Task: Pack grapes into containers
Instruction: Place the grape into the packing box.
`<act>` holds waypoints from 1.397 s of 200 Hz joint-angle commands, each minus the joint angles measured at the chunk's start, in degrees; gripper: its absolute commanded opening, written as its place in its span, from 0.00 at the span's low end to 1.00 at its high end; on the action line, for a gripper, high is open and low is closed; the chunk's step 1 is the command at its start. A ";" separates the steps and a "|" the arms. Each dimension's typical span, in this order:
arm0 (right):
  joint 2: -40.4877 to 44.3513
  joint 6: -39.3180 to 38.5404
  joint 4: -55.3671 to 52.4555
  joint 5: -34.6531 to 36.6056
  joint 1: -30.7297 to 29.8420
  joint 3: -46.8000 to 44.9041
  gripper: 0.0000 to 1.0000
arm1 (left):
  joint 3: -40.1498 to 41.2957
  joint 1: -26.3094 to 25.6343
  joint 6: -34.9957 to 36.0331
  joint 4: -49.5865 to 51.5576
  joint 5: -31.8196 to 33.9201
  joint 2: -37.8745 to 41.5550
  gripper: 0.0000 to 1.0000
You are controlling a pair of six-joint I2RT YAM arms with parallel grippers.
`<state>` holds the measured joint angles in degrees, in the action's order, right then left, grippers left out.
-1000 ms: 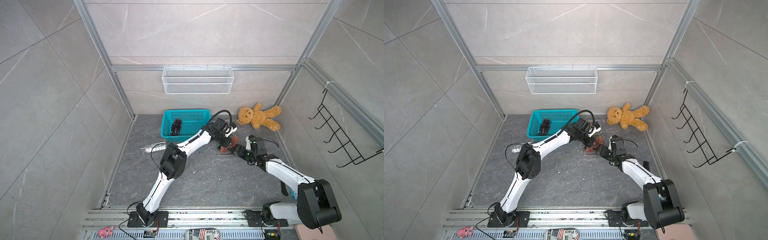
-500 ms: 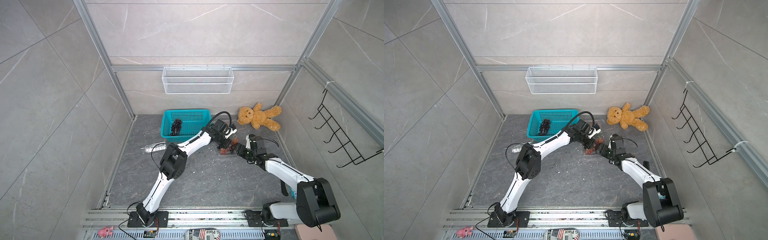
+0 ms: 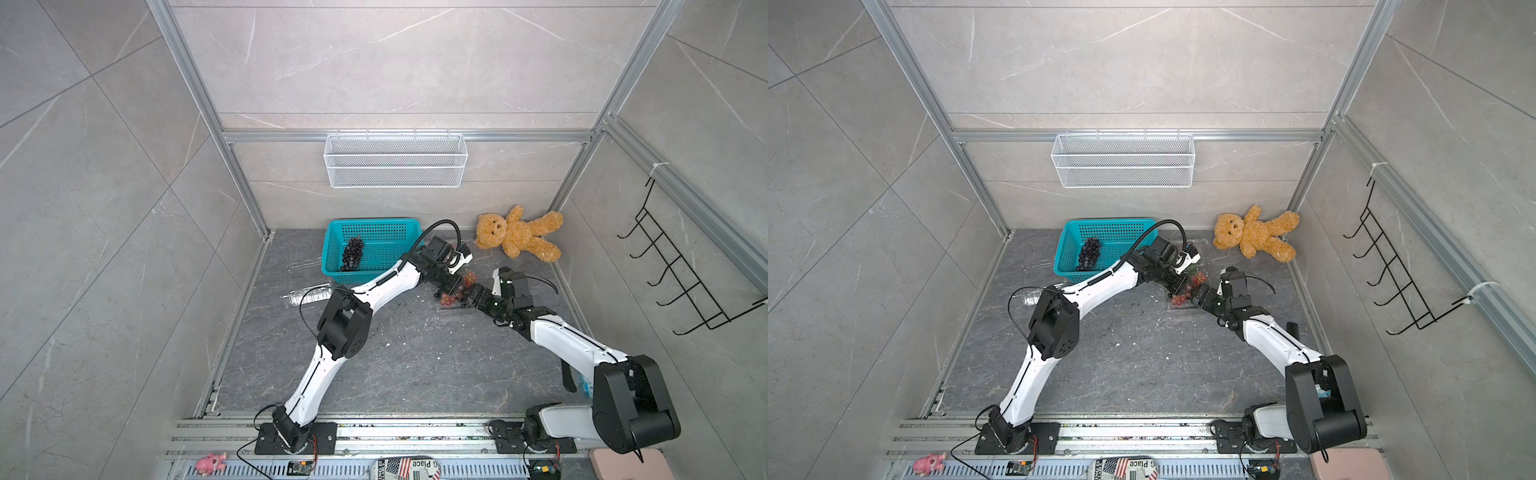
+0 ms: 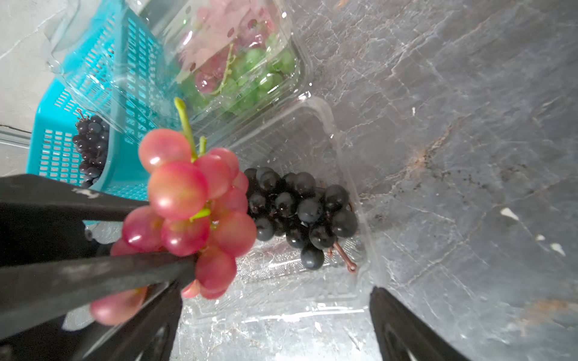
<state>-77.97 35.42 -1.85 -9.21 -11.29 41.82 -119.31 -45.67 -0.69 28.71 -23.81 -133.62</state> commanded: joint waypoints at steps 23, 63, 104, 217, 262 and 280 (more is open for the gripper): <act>-0.34 2.22 2.90 -1.33 -0.38 2.47 0.96 | 0.72 -0.30 -1.58 -2.42 -2.85 4.16 0.32; -1.33 2.92 3.98 -1.89 -0.29 2.54 0.97 | 0.83 -0.30 -2.39 -3.21 -3.48 4.21 0.32; -1.57 5.43 7.62 -4.40 -0.39 2.36 0.97 | 1.60 -0.30 -2.99 -3.75 -3.72 4.24 0.33; 4.89 3.08 1.52 -5.39 3.84 1.75 0.97 | 1.09 2.53 -3.73 -2.78 -4.06 4.59 0.47; 3.38 2.49 0.22 -6.70 6.47 2.27 0.94 | 1.18 2.86 -5.37 -3.40 -4.33 5.65 0.52; 0.75 1.74 -0.96 -6.62 6.40 3.51 0.91 | 1.33 3.88 -7.92 -3.88 -4.25 6.30 0.53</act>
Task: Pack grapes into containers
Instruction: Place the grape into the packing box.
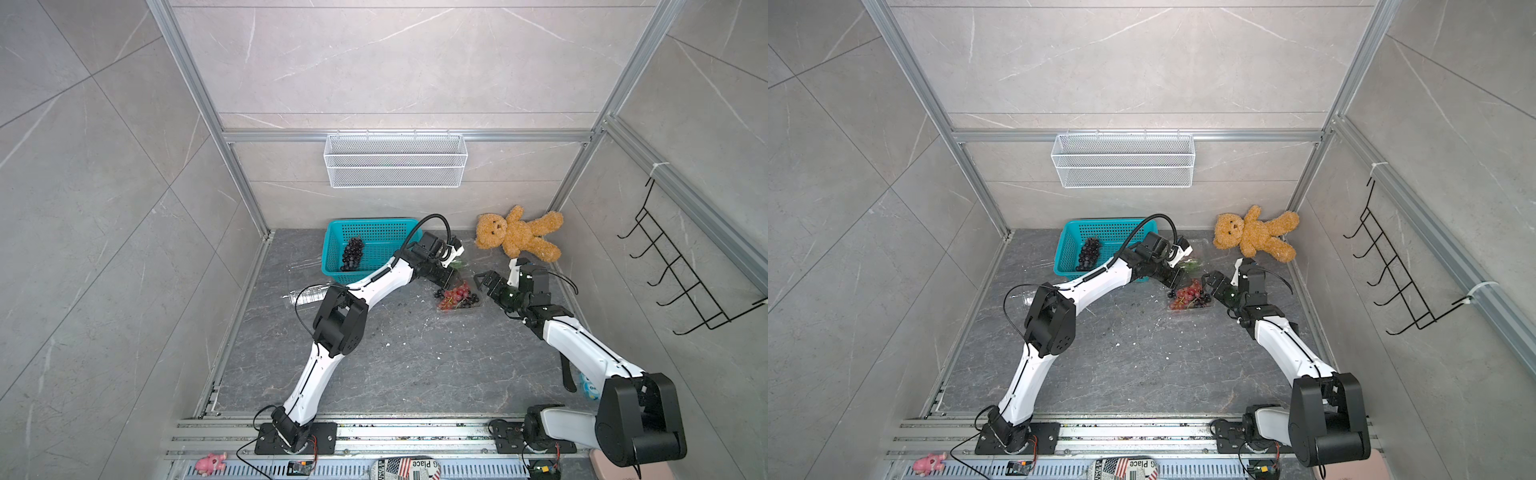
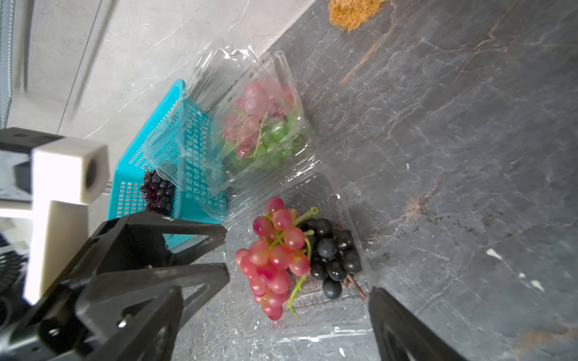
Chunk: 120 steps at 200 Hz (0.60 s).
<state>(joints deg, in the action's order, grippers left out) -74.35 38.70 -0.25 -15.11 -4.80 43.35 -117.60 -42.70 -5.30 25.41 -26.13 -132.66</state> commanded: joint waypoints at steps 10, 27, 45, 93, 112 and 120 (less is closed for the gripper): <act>-4.55 -2.00 -3.12 -0.47 -0.17 2.64 0.88 | 0.50 1.50 -4.62 -1.28 -2.42 6.21 0.53; -7.40 -3.43 -4.77 0.42 -1.26 4.42 0.84 | 3.18 2.26 -7.09 -2.62 -0.49 8.42 0.55; -10.48 -5.83 -7.61 3.72 -4.01 7.12 0.79 | 6.86 3.04 -8.85 -4.16 -0.43 10.98 0.57; -16.79 -8.21 -10.37 8.74 -8.28 12.34 0.65 | 18.43 6.12 -14.20 -10.23 1.10 17.22 0.69; -19.28 -9.63 -12.51 11.87 -9.54 14.86 0.58 | 20.67 7.21 -16.60 -11.48 1.26 17.91 0.76; -20.02 -10.40 -13.74 13.70 -10.15 15.63 0.55 | 21.51 7.44 -17.59 -12.36 1.33 18.11 0.78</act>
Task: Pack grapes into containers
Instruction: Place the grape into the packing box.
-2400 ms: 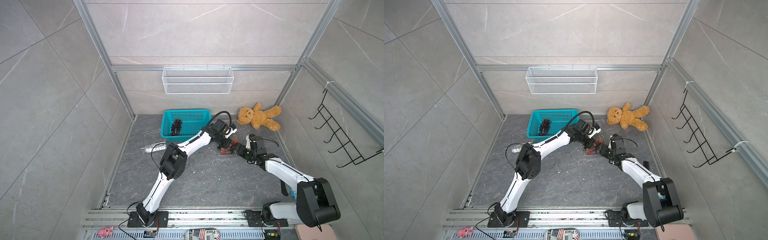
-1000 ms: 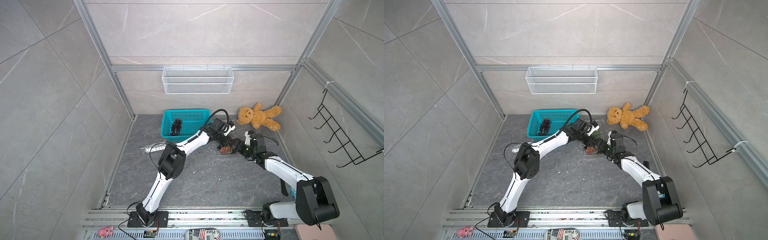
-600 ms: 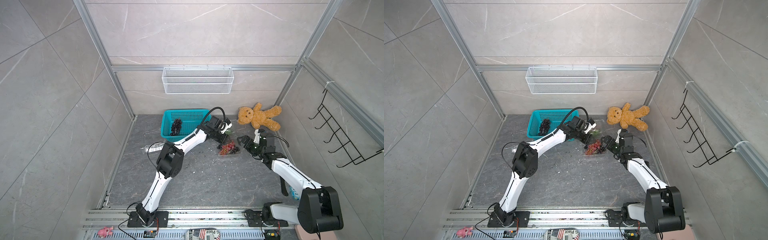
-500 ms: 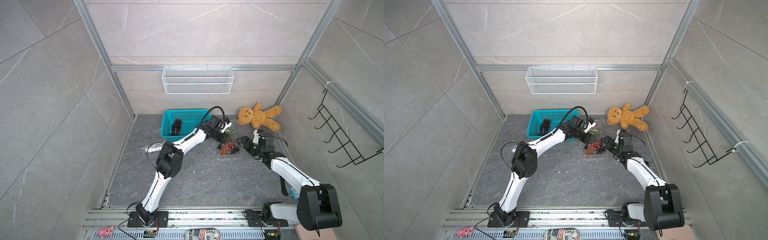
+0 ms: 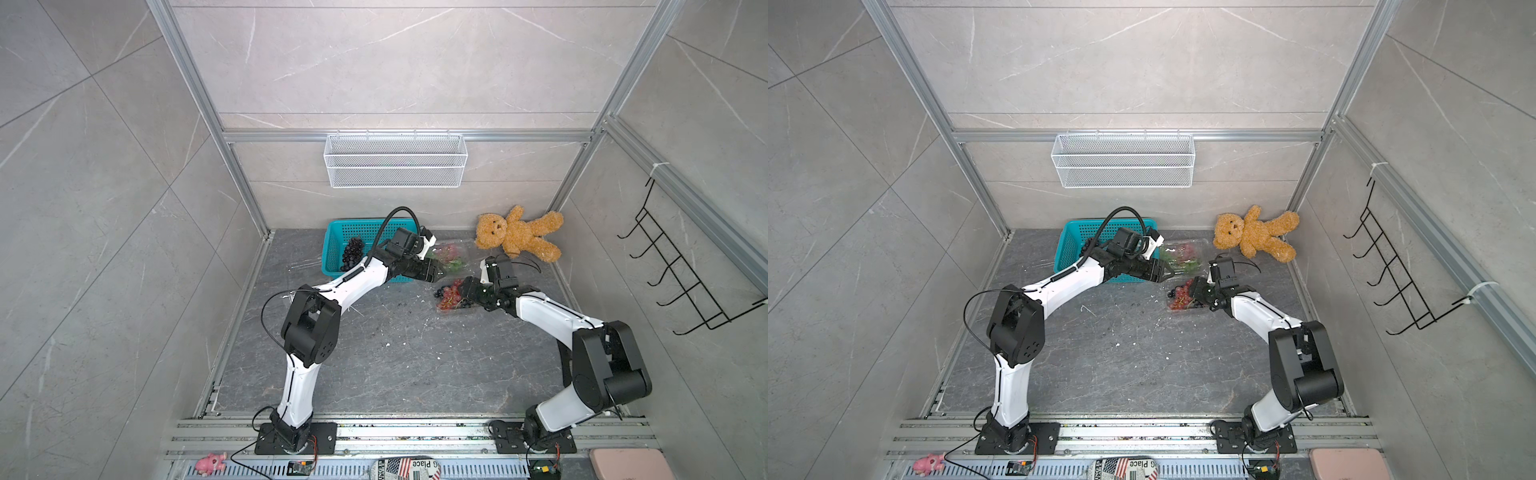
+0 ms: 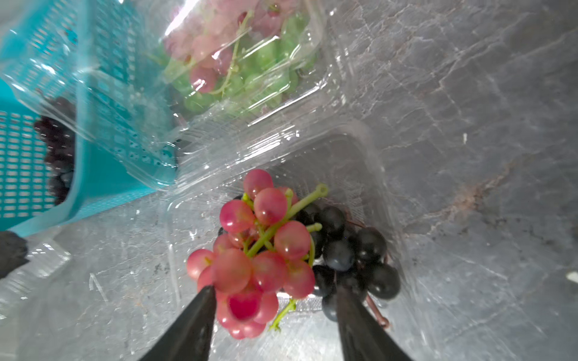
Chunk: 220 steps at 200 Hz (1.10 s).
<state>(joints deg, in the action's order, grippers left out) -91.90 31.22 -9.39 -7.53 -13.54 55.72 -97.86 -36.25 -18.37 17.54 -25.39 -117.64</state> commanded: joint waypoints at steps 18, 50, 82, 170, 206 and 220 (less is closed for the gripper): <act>-3.20 -3.79 -5.47 8.17 -2.31 3.11 0.49 | 2.66 1.09 -5.77 -5.64 0.63 3.00 0.84; -1.70 -4.33 -5.60 9.18 -2.71 0.18 0.43 | 1.69 1.09 -7.33 -6.13 0.55 1.25 0.92; 1.24 -4.85 -5.99 9.42 -2.73 -2.20 0.43 | -0.15 1.09 -8.47 -6.18 0.86 -0.66 0.99; 8.60 -5.54 -10.52 7.63 -0.07 0.14 0.66 | -2.67 1.06 -9.32 -4.67 2.14 -3.43 1.00; 5.63 -3.53 -6.44 0.03 5.20 -1.87 0.66 | -5.36 1.09 -10.18 -3.71 3.10 -5.48 0.99; 4.10 -2.78 -4.79 -2.10 6.27 -2.67 0.64 | -6.96 1.12 -10.24 -2.90 3.56 -6.56 1.00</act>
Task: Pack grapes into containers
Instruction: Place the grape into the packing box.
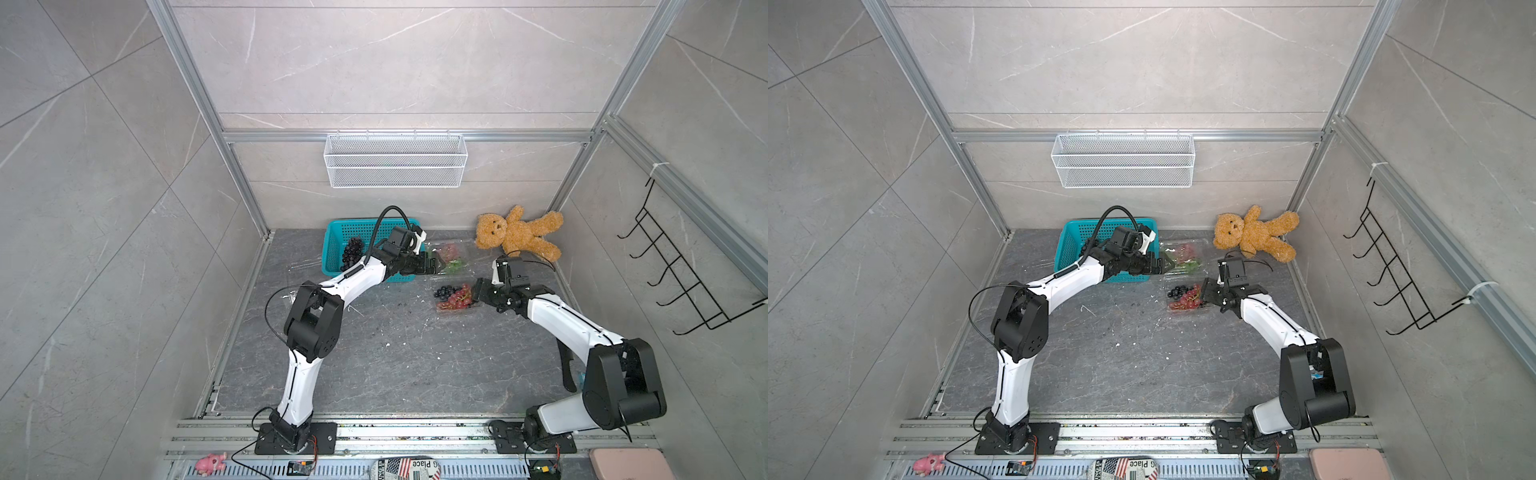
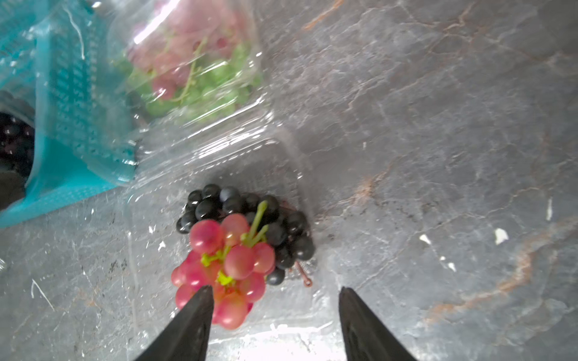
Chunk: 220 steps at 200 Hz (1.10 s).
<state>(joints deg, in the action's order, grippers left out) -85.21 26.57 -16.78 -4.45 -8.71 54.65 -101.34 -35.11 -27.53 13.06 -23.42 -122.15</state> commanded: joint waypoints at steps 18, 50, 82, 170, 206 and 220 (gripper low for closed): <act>-4.35 2.34 4.19 -6.49 2.38 -2.22 0.58 | -5.28 0.19 -1.43 2.06 2.09 -3.31 0.99; -7.77 1.61 4.92 -7.04 3.08 -1.50 0.48 | -8.67 0.66 -1.48 3.56 2.23 -5.36 0.99; -10.40 0.44 5.11 -6.45 3.74 -1.13 0.40 | -10.43 0.79 -0.78 4.38 2.50 -6.34 0.99; -12.44 -2.04 4.22 -6.47 4.41 1.15 0.29 | -18.94 0.93 1.46 6.75 0.20 -10.92 0.99; -12.53 -2.30 4.25 -7.19 4.45 1.59 0.31 | -21.66 0.92 2.03 6.81 -0.81 -13.51 0.99; -12.46 -2.39 4.31 -7.25 4.49 1.60 0.32 | -22.36 0.93 2.15 6.96 -0.92 -13.94 0.99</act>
<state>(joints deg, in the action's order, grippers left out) -96.92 25.61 -12.14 -11.09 -4.51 54.94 -121.49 -34.35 -27.00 19.29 -22.06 -134.67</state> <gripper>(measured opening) 0.314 0.994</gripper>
